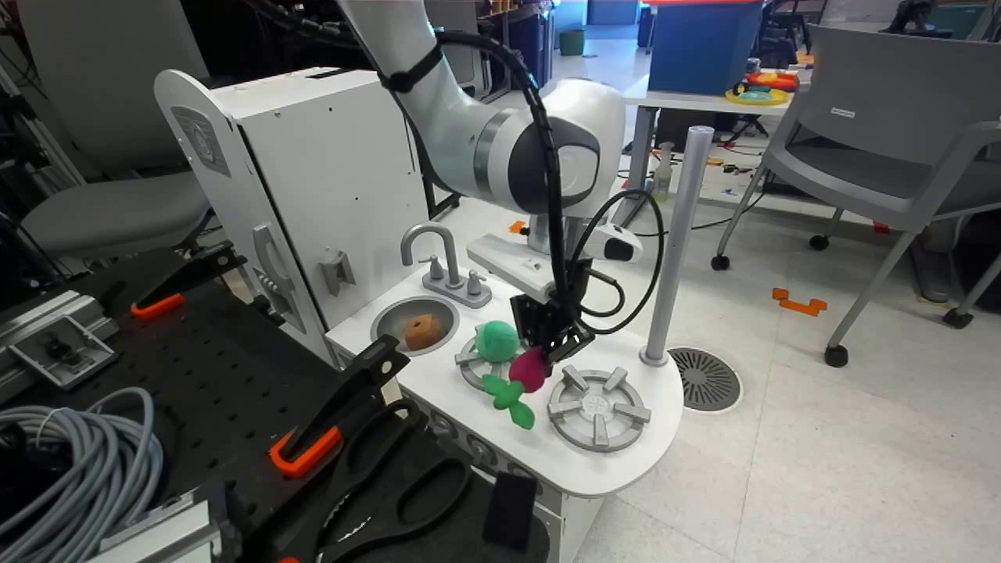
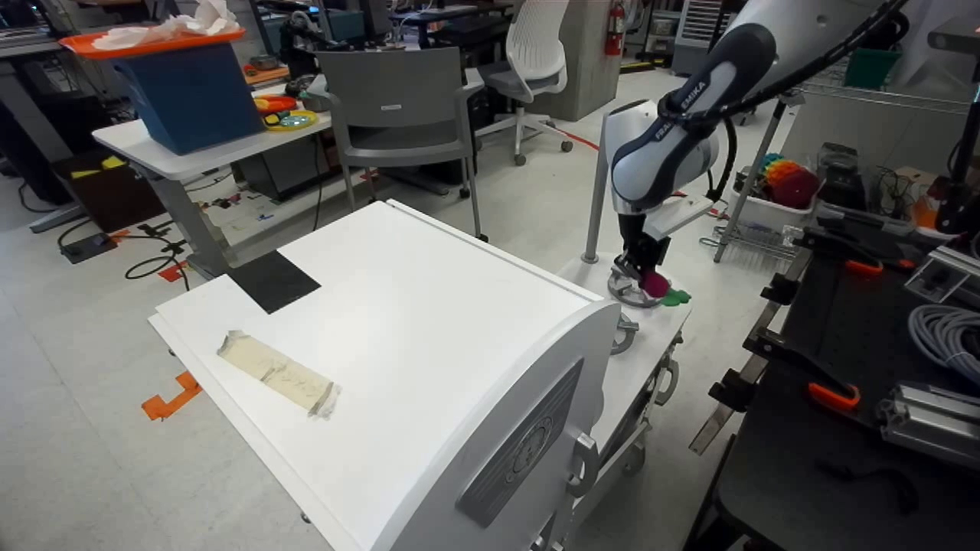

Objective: Put the beetroot plushie on the stove

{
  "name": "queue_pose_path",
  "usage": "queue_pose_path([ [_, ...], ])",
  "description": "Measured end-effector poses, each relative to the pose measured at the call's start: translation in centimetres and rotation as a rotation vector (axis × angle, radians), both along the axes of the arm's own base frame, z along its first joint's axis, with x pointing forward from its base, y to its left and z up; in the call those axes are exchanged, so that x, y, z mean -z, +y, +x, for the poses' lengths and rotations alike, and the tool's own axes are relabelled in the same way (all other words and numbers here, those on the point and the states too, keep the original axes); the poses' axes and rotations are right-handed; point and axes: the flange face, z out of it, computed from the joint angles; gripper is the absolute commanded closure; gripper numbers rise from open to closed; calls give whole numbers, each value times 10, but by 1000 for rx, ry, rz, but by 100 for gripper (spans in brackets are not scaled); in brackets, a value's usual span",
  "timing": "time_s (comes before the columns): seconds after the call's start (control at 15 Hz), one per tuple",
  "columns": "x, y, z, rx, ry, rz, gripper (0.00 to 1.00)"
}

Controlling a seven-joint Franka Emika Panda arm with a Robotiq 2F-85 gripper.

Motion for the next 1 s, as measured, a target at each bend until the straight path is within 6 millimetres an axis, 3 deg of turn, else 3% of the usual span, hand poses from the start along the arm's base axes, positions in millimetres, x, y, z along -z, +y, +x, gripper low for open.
queue_pose_path([
  [0.2,-31,-32,12,50,-50,-9,97],
  [0.47,-46,-59,27,93,-93,-56,97],
  [0.67,-39,-64,36,116,-111,-89,97],
  [1.0,-2,-62,42,166,-76,-149,97],
])
